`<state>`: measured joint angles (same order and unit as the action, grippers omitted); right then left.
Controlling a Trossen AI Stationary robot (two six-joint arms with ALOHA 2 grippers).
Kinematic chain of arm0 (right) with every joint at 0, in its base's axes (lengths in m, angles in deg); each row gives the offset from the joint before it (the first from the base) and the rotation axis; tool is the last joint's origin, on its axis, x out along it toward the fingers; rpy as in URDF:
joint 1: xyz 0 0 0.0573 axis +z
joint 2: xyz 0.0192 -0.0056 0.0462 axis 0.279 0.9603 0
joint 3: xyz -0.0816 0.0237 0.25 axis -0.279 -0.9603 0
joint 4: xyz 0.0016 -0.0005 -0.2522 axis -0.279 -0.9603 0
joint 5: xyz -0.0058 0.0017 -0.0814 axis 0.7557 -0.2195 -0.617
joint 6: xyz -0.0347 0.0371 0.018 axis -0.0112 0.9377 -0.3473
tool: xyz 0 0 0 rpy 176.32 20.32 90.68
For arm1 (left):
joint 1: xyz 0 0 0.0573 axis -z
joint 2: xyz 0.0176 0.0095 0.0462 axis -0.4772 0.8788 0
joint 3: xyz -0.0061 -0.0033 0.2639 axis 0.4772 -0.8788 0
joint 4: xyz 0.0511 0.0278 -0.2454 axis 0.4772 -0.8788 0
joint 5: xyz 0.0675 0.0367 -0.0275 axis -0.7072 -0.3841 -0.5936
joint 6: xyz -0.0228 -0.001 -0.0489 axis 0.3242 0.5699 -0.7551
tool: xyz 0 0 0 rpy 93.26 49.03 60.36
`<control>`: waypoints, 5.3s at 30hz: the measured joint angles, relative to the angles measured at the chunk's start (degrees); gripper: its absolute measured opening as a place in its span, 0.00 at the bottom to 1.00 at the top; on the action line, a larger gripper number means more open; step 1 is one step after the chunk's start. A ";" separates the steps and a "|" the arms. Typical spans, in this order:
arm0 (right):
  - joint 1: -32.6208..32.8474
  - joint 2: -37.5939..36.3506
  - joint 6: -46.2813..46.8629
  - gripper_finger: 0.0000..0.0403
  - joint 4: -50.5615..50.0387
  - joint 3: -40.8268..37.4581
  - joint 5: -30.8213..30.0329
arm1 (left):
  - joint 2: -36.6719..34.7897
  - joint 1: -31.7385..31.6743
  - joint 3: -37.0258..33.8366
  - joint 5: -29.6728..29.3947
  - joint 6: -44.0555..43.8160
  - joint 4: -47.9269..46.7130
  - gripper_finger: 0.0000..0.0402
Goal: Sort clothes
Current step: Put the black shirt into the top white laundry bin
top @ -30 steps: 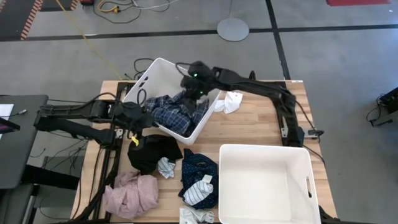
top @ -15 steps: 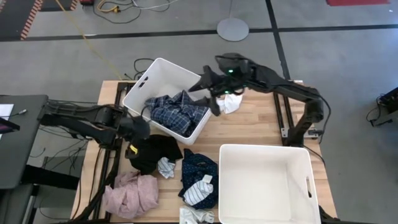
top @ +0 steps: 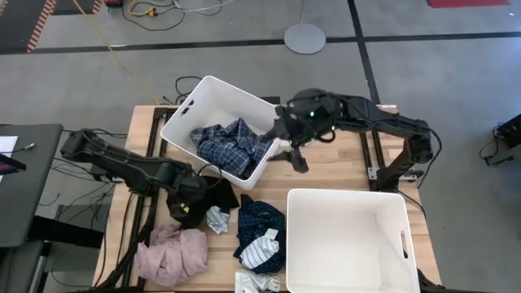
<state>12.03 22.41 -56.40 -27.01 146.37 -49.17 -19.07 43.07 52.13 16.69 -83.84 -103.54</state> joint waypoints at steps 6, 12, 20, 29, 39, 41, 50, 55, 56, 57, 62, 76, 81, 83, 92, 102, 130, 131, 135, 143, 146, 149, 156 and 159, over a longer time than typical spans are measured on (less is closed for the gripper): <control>3.44 -0.04 -1.06 0.70 -3.11 -0.01 -2.67 | -0.01 0.00 -10.53 -0.48 -0.65 12.28 0.95; 5.95 -0.01 -1.31 0.70 -5.10 -0.01 -4.44 | 1.20 -0.01 -10.62 -2.73 -4.70 15.15 0.91; 7.95 -0.01 -1.29 0.70 -5.72 -0.01 -4.53 | 1.17 0.46 -12.45 -0.77 -2.77 18.80 0.41; 9.44 -0.01 -0.64 0.70 -8.59 -0.01 -6.07 | 1.54 2.82 -11.31 -1.93 -1.48 19.35 0.11; 9.43 -0.01 1.74 0.70 -11.61 -0.01 -6.34 | 1.48 7.56 4.14 -10.90 0.65 11.34 0.11; 9.50 -0.01 1.77 0.70 -11.86 -0.01 -6.34 | 1.43 8.54 8.11 -13.23 1.10 8.92 0.11; 11.46 -0.01 1.75 0.70 -11.91 -0.01 -6.33 | 1.43 12.82 22.57 -23.09 3.52 2.57 0.11; 12.93 -0.03 1.75 0.70 -9.73 -1.96 -6.30 | 1.43 13.60 28.46 -28.23 6.51 1.39 0.11; 13.11 0.01 1.74 0.70 -9.41 -2.44 -6.28 | 1.41 13.60 29.52 -29.10 7.42 1.37 0.11; 13.28 0.05 1.74 0.70 -8.74 -3.04 -6.28 | 1.41 13.60 30.59 -30.08 8.23 1.33 0.11; 14.15 0.21 1.75 0.70 -3.80 -7.58 -7.03 | 1.43 13.60 35.88 -36.76 11.83 1.33 0.11; 14.23 0.25 0.17 0.70 28.08 -24.73 -12.03 | 1.39 13.60 46.21 -45.31 19.83 4.75 0.11; 13.36 0.21 0.02 0.70 34.05 -28.54 -13.48 | 1.41 13.60 46.43 -45.35 20.64 5.28 0.11; 13.34 0.25 0.08 0.70 34.27 -29.31 -14.32 | 1.41 13.60 46.43 -45.33 20.66 5.32 0.11; 13.76 0.20 1.78 0.70 35.63 -32.03 -18.32 | 1.41 13.60 46.43 -45.23 24.32 9.65 0.11; 14.30 0.20 2.13 0.70 36.13 -32.03 -21.57 | 1.41 13.60 46.43 -45.20 33.55 19.89 0.11; 15.69 -2.76 -0.66 0.70 41.41 -32.03 -34.93 | 1.39 13.55 46.43 -56.24 62.74 49.61 0.11; 15.51 -2.89 -0.74 0.70 42.55 -32.03 -33.35 | 1.38 13.55 46.43 -56.09 63.96 50.99 0.11; 14.13 -3.01 -0.86 0.70 46.80 -32.00 -27.79 | 1.37 13.55 46.43 -54.01 66.68 54.67 0.11; 8.94 -2.81 0.80 0.70 52.69 -32.00 -27.63 | 1.76 13.53 46.43 -50.58 64.88 56.21 0.11; 7.99 -1.75 -1.15 0.64 55.90 -32.00 -27.37 | 1.95 13.53 46.43 -50.44 64.79 56.19 0.11; 8.02 -0.36 -4.19 0.40 57.96 -32.00 -24.72 | 2.29 13.44 46.43 -50.44 64.75 56.16 0.11; 6.76 0.06 -7.74 0.02 58.13 -31.22 -25.35 | 2.29 13.44 46.43 -50.38 65.55 55.71 0.11; 4.99 -0.68 -8.04 0.01 58.14 -28.71 -25.91 | 2.29 13.44 46.43 -50.37 66.02 55.32 0.11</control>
<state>17.02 21.73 -64.44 31.13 117.66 -75.08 -16.78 56.51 98.56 -33.67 -17.83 -48.22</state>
